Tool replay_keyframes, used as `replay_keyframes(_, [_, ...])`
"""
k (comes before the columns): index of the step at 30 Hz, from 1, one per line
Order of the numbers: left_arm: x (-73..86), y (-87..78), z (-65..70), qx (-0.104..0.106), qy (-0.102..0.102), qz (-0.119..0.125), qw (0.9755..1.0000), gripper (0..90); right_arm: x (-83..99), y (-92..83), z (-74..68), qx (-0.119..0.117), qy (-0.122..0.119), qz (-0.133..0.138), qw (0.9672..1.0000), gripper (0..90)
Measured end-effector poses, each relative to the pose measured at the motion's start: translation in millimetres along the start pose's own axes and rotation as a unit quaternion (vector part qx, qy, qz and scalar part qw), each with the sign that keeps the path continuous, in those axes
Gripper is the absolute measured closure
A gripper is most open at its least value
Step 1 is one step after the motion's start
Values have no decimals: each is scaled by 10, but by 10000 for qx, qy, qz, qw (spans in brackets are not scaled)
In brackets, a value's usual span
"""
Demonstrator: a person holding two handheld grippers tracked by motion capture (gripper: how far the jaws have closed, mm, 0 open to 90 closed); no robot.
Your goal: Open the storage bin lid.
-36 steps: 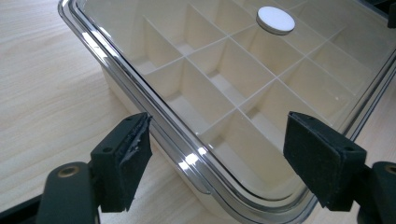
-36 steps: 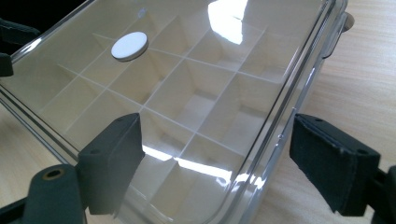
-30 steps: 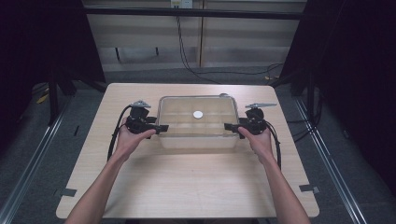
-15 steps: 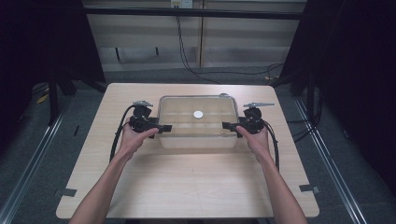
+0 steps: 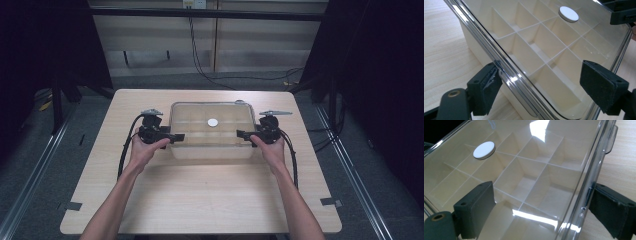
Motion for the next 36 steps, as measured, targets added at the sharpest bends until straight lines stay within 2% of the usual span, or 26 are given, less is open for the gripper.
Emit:
replay_keyframes(7, [-4,-19,6,-121,76,20,9999,184,12,-13,-11,-6,16,-22,10000,86])
replay_keyframes(12, [-8,-35,-23,-49,-32,161,9999,240,25,-19,-17,-25,37,57,10000,86])
replay_keyframes(18, [-20,-50,-19,-133,6,206,9997,243,21,-20,-9,-36,24,93,9999,90])
replay_keyframes(22, [-22,-62,-9,-119,26,210,9997,243,19,-23,-9,-47,89,99,9999,101])
replay_keyframes(24, [-19,-65,-5,-110,27,209,9997,243,15,-36,2,-13,217,58,9997,134])
replay_keyframes(27, [-10,-76,10,-114,6,194,9997,243,8,-37,4,-13,208,4,9998,134])
replay_keyframes(30, [-2,-125,36,-112,98,198,9997,247,8,-39,0,-20,236,-23,9997,132])
replay_keyframes(32, [-12,-152,47,-102,63,280,9995,264,8,-43,1,-42,257,-19,9997,133])
replay_keyframes(34, [-15,-167,45,-97,73,306,9995,283,7,-44,5,-55,283,24,9996,137])
replay_keyframes(36, [-6,-163,38,-134,91,275,9995,287,2,-48,6,29,285,85,9996,137])
Point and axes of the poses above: each handheld gripper's, and its own axes: y roughly forward along the jaws, x roughly out of its underside, z roughly to its right, the point moved 10 cm from there along y, roughly forward along the jaws, and after that the axes turned 12 degrees about -z, right-handed, at the moved point
